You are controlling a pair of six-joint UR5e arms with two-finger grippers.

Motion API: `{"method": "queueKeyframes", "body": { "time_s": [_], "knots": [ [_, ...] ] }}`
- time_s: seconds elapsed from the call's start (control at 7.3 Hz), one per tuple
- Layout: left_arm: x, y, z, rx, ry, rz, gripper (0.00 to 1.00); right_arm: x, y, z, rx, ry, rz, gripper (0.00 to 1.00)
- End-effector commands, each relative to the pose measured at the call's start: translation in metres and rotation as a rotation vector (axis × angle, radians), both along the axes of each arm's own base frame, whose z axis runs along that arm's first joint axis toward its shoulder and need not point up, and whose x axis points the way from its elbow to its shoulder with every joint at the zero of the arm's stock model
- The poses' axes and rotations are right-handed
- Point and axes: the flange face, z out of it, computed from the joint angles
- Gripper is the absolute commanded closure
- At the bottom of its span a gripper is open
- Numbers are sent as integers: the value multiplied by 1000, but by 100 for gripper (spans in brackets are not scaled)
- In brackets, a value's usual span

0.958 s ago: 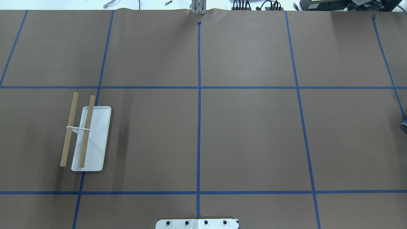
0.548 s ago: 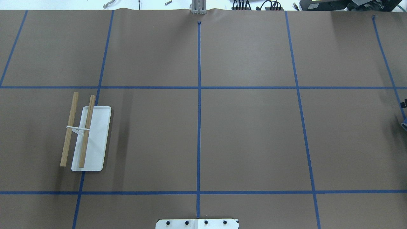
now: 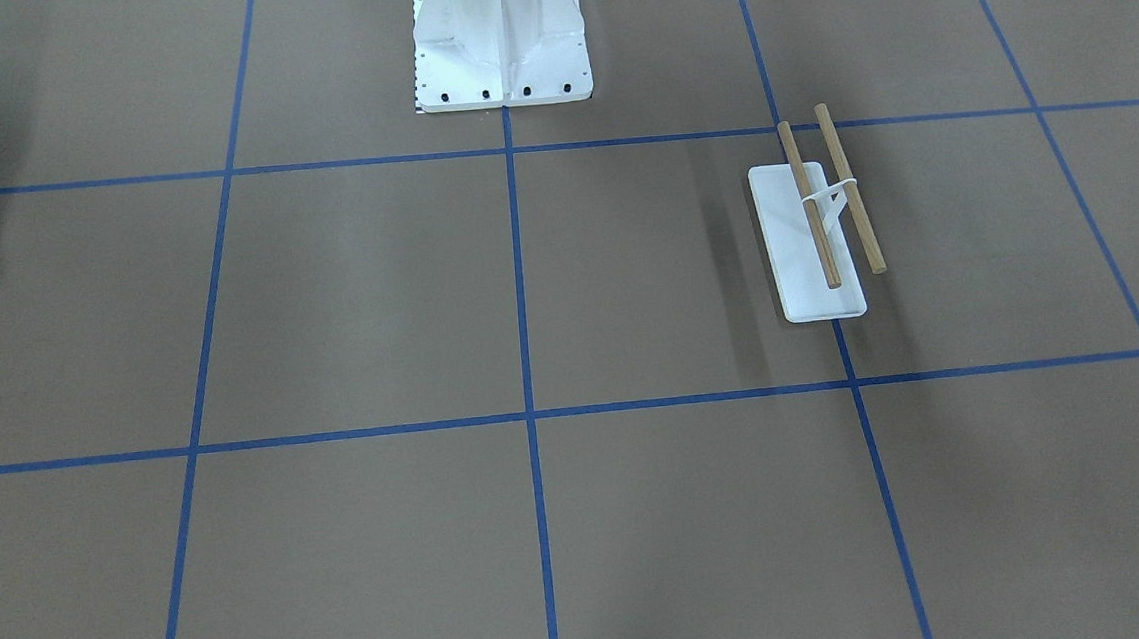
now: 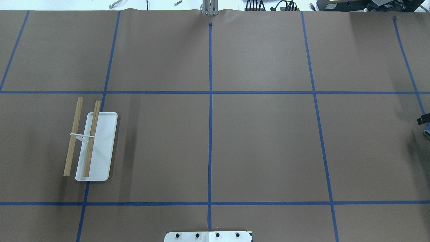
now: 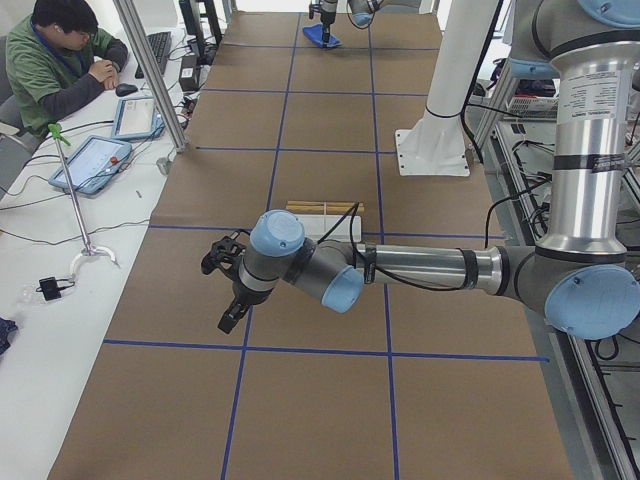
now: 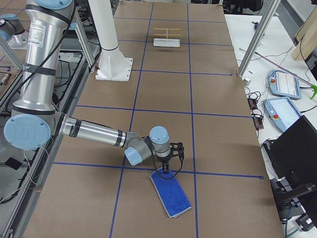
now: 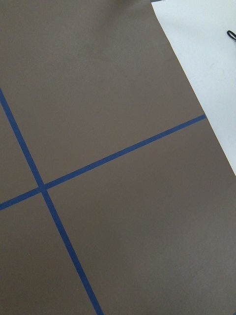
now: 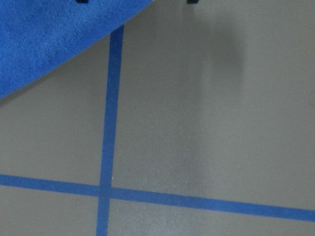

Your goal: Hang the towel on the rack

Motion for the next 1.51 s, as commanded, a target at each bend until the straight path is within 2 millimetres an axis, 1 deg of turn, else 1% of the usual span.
{"method": "queueKeyframes", "body": {
  "time_s": [0.0,0.14,0.27,0.41,0.68,0.96,1.23,1.37],
  "knots": [
    [0,0,0,0,0,0,1,-6,3,3,22,39,-18,39],
    [0,0,0,0,0,0,1,-11,-2,-1,25,36,-22,46],
    [0,0,0,0,0,0,1,-19,-15,-9,36,27,-27,46],
    [0,0,0,0,0,0,1,-23,-20,-11,39,25,-32,46],
    [0,0,-1,0,1,-1,1,-16,-9,-2,30,36,-36,45],
    [0,0,-1,-1,1,-2,1,-12,-3,-1,28,37,-39,40],
    [0,0,0,-2,1,-2,1,-11,-1,4,29,60,-35,40],
    [0,0,0,-2,1,-2,1,-11,-1,5,29,65,-33,50]
  ]
}}
